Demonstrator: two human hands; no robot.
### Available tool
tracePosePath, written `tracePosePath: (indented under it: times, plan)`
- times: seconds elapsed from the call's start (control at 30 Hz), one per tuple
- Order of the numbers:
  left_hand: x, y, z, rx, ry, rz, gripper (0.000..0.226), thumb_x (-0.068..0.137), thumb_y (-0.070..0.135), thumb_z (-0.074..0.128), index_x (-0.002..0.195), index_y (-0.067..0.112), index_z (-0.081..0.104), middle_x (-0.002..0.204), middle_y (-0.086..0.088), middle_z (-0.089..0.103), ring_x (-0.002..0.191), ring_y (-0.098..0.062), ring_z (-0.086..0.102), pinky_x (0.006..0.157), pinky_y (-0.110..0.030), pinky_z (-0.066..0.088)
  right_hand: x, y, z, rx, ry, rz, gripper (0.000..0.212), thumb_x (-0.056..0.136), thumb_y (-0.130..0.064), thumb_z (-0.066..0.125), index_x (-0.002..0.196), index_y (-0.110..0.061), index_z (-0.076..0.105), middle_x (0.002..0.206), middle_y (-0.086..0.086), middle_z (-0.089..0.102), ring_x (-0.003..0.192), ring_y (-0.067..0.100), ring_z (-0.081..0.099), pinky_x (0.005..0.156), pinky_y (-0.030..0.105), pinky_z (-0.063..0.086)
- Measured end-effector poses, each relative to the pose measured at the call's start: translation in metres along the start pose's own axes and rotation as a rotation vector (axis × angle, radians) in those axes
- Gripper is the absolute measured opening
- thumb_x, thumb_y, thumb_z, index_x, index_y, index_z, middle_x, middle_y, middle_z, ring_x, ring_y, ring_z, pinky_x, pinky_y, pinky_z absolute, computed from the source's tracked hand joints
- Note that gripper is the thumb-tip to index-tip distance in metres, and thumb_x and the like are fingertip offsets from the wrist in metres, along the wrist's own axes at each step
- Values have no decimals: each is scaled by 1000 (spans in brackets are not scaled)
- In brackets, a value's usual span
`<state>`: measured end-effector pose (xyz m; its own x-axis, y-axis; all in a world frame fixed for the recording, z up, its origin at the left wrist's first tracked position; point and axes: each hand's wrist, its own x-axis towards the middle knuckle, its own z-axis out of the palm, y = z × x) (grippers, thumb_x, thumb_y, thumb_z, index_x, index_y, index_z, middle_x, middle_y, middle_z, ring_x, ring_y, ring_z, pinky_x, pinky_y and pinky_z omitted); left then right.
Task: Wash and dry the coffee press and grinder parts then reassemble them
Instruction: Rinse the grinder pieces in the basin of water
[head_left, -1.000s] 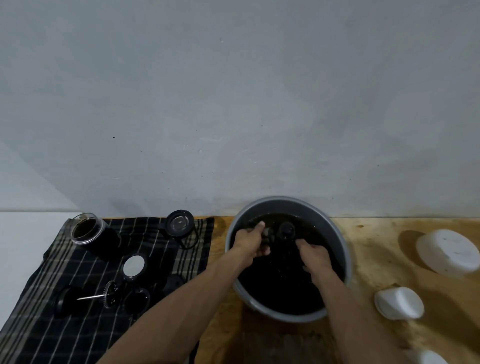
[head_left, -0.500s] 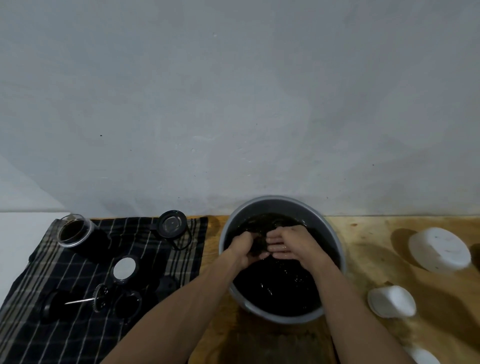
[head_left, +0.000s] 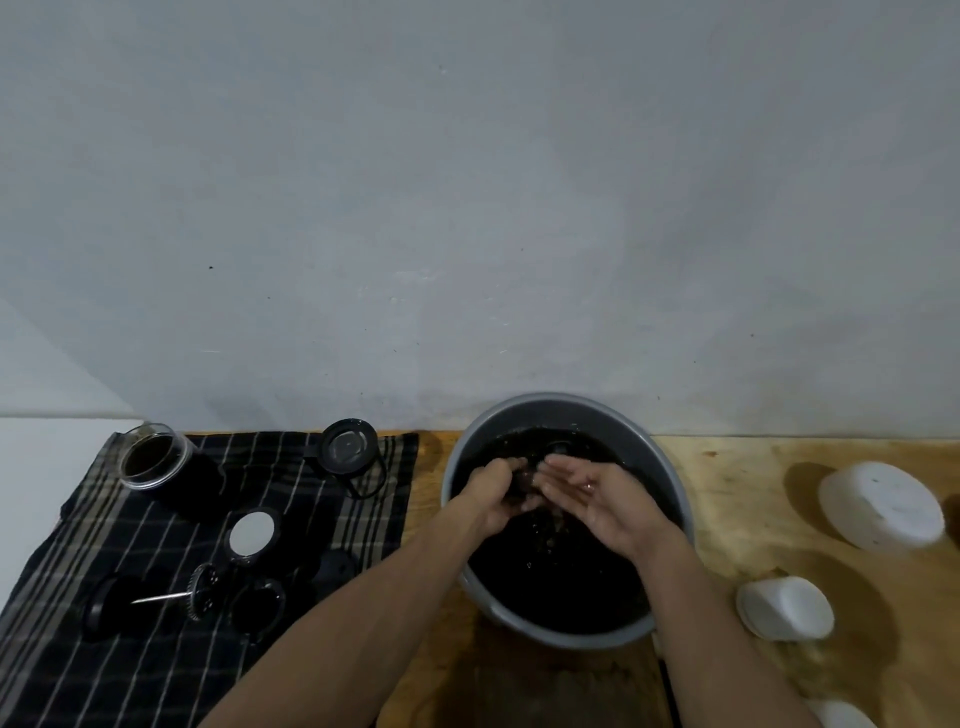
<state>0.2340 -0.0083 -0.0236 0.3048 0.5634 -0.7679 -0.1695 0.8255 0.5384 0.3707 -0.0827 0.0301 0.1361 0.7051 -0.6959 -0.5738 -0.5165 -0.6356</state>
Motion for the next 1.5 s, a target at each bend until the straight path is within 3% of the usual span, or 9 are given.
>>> tracePosePath:
  times: [0.23, 0.37, 0.57, 0.73, 0.93, 1.1, 1.23, 1.4, 1.5]
  plan:
    - [-7, 13, 3, -43, -70, 104, 10, 96, 4, 66, 106, 5, 68, 89, -13, 70, 82, -24, 68, 63, -32, 60, -2, -5, 11, -789, 107, -202, 50, 92, 3, 45, 118, -30, 71, 108, -1, 73, 80, 14, 70, 66, 26, 60]
    - [-10, 17, 1, -40, -40, 90, 18, 94, 12, 73, 104, -4, 70, 89, -15, 72, 80, -26, 70, 57, -27, 60, 3, 15, 7, -1102, 25, -276, 64, 85, -6, 51, 140, -37, 61, 127, 5, 51, 110, 19, 60, 83, 37, 62]
    - [-15, 12, 6, -48, -13, 74, 12, 95, 4, 69, 94, -8, 69, 89, -21, 73, 81, -32, 72, 60, -36, 64, -5, 11, 6, -455, -7, -50, 61, 85, 11, 50, 134, -20, 68, 108, 5, 74, 92, 18, 60, 70, 31, 60]
    - [-13, 14, 9, 38, 91, 83, 23, 90, 1, 75, 107, -10, 63, 97, -22, 70, 79, -34, 72, 53, -35, 62, -6, 21, 7, -758, 53, -29, 66, 89, 0, 47, 141, -40, 56, 130, 6, 57, 103, 22, 63, 71, 37, 65]
    - [-8, 10, 4, 113, 130, 147, 18, 87, 4, 79, 96, -6, 67, 96, -20, 72, 76, -32, 73, 64, -38, 65, -10, 5, 3, -309, -13, 66, 53, 86, 9, 46, 122, -20, 72, 121, 9, 66, 105, 25, 64, 75, 36, 62]
    - [-6, 16, 0, 338, 134, 297, 19, 88, 8, 79, 88, 7, 60, 98, -14, 70, 93, -27, 70, 78, -38, 63, 7, 24, -6, -711, 182, -14, 48, 89, 0, 48, 117, -26, 75, 108, 3, 69, 101, 18, 63, 72, 33, 64]
    - [0, 14, -5, 410, 133, 241, 33, 94, 13, 74, 119, 7, 54, 101, -11, 65, 92, -26, 69, 75, -40, 64, 20, 28, -21, -549, 439, -8, 27, 94, -7, 51, 112, -6, 70, 108, 13, 68, 92, 24, 65, 83, 41, 64]
    - [0, 6, -3, 319, 143, 0, 30, 101, 20, 65, 120, -2, 58, 98, -13, 65, 70, -32, 69, 53, -34, 63, 15, 19, -6, -180, 178, 114, 44, 88, 10, 39, 114, 0, 72, 103, 15, 69, 94, 27, 65, 75, 35, 58]
    - [2, 4, 0, 332, 152, -39, 26, 102, 27, 63, 110, 2, 61, 95, -16, 67, 67, -30, 67, 47, -31, 59, 16, 12, 1, -335, 184, 20, 36, 87, 10, 46, 102, -2, 77, 100, 13, 74, 95, 24, 69, 80, 33, 62]
